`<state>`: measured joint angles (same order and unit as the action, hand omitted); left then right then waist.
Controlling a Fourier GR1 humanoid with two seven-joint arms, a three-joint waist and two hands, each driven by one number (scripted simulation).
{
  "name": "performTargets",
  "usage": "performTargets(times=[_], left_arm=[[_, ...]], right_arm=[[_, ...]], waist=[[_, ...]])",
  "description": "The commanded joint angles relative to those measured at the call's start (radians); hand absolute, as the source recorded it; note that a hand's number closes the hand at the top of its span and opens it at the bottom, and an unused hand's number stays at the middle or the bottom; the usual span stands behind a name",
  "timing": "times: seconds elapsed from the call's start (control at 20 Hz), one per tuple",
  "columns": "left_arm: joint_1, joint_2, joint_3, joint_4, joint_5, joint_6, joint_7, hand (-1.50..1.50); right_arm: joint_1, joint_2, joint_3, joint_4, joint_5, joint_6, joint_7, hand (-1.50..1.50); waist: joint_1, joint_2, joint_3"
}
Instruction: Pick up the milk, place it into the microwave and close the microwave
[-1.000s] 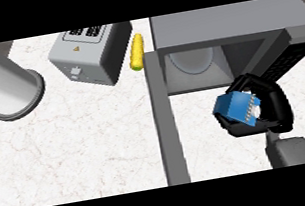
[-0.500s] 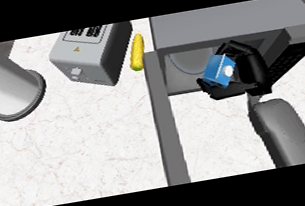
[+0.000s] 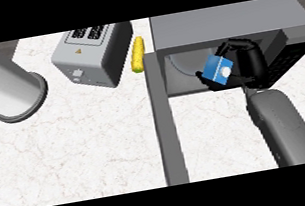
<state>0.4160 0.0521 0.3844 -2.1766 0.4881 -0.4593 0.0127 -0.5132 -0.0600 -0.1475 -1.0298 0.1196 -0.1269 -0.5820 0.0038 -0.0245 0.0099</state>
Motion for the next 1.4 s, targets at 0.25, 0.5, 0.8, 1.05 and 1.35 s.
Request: performTargets(times=[0.25, 0.5, 0.8, 1.05, 1.35], left_arm=[[-0.036, 0.002, -0.031, 0.012, -0.013, -0.015, 0.000, -1.50], [-0.093, 0.019, -0.041, 0.026, -0.019, 0.002, 0.017, -1.50], [-0.110, 0.025, -0.045, 0.030, -0.030, -0.005, 0.010, -1.50], [-0.123, 0.033, -0.052, 0.032, -0.061, -0.005, 0.012, -1.50], [-0.145, 0.055, -0.062, 0.029, -0.080, -0.012, 0.024, -1.50]], right_arm=[[-0.209, -0.033, -0.020, 0.202, 0.067, -0.092, 0.082, 1.50], [-0.187, -0.045, -0.005, 0.195, 0.118, -0.150, 0.050, 1.50], [-0.144, -0.036, -0.063, 0.167, 0.085, -0.218, 0.014, 1.50], [-0.095, -0.011, -0.110, 0.140, 0.102, -0.367, -0.027, 1.50], [-0.039, -0.062, -0.108, 0.118, 0.209, -0.465, -0.116, -1.50]], waist=[[0.092, 0.051, -0.010], [0.106, 0.061, -0.010], [0.142, 0.074, -0.009], [0.156, 0.082, -0.010], [0.177, 0.095, -0.013]])
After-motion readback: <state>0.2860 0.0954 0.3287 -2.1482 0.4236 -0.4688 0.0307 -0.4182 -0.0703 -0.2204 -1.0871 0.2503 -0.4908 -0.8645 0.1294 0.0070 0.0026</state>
